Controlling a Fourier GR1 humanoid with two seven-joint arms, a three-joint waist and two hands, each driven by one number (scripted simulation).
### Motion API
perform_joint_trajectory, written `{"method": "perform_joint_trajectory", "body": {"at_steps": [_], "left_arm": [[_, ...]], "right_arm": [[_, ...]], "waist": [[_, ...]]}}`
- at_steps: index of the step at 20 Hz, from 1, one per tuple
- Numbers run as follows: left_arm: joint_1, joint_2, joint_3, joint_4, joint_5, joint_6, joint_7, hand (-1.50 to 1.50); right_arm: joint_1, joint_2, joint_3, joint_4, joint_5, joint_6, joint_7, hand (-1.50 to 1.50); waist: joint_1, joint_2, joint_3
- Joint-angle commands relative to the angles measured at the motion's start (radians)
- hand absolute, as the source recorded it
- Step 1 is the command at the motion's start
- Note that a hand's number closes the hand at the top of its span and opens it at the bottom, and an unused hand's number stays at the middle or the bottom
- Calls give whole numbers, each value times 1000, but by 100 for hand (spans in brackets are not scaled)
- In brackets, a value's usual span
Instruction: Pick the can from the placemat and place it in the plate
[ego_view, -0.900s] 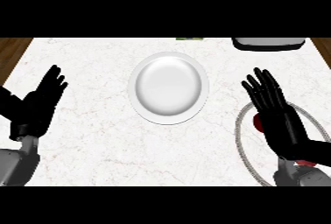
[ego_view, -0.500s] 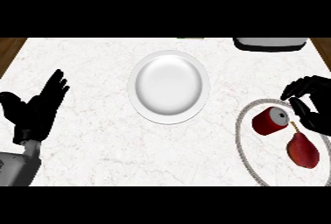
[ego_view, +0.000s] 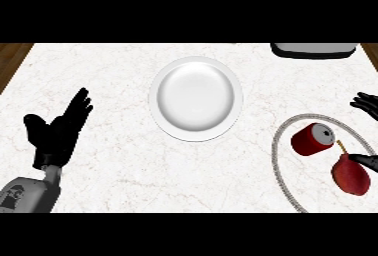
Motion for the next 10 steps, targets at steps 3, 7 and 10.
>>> {"method": "perform_joint_trajectory", "body": {"at_steps": [3,7,10], "left_arm": [[-9,-20,27,63,-2,-34,-25,0],[29,-27,29,11,-37,-27,-19,0],[21,-42,39,13,-40,-42,-6,0]], "right_arm": [[-52,-90,62,176,222,61,-215,-150],[-91,-157,60,196,266,66,-196,-150],[-162,-150,95,196,306,66,-141,-150]], "waist": [[-5,-6,-2],[-10,-11,-3],[-9,-11,-3]]}}
